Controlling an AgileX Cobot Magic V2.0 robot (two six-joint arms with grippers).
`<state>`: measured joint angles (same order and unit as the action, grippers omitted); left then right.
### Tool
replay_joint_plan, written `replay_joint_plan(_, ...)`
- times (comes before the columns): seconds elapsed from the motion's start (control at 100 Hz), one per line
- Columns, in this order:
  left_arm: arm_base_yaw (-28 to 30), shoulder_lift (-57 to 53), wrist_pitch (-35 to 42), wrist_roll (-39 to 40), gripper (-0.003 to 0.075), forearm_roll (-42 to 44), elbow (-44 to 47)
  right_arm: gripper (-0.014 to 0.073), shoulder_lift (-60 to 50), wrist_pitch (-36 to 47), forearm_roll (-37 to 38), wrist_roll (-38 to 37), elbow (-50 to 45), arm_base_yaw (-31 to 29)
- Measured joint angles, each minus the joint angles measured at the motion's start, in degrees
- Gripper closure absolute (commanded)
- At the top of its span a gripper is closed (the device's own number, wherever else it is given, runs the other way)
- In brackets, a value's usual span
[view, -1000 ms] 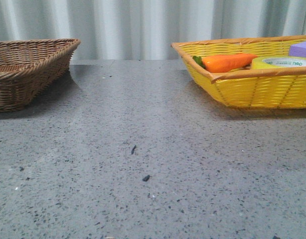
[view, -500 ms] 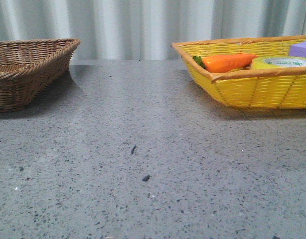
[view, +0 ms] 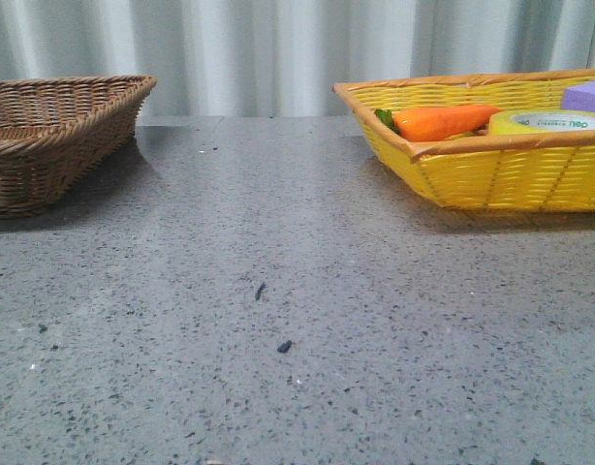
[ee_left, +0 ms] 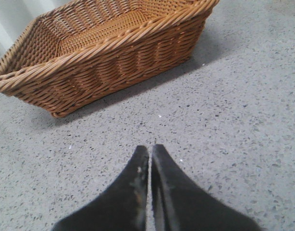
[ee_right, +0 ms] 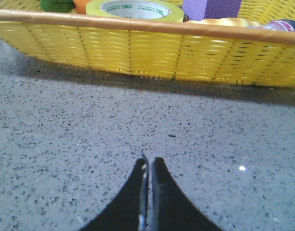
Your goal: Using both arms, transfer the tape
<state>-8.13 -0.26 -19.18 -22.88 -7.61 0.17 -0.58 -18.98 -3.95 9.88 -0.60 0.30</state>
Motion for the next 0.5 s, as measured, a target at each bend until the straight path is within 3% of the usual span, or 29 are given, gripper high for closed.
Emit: replay_joint_plan(0.5,0.3,0.0,2.8,0.0,0.0741,0.0,0.0,0.0655,0.0,0.0,0.0,0.0,0.0,0.0)
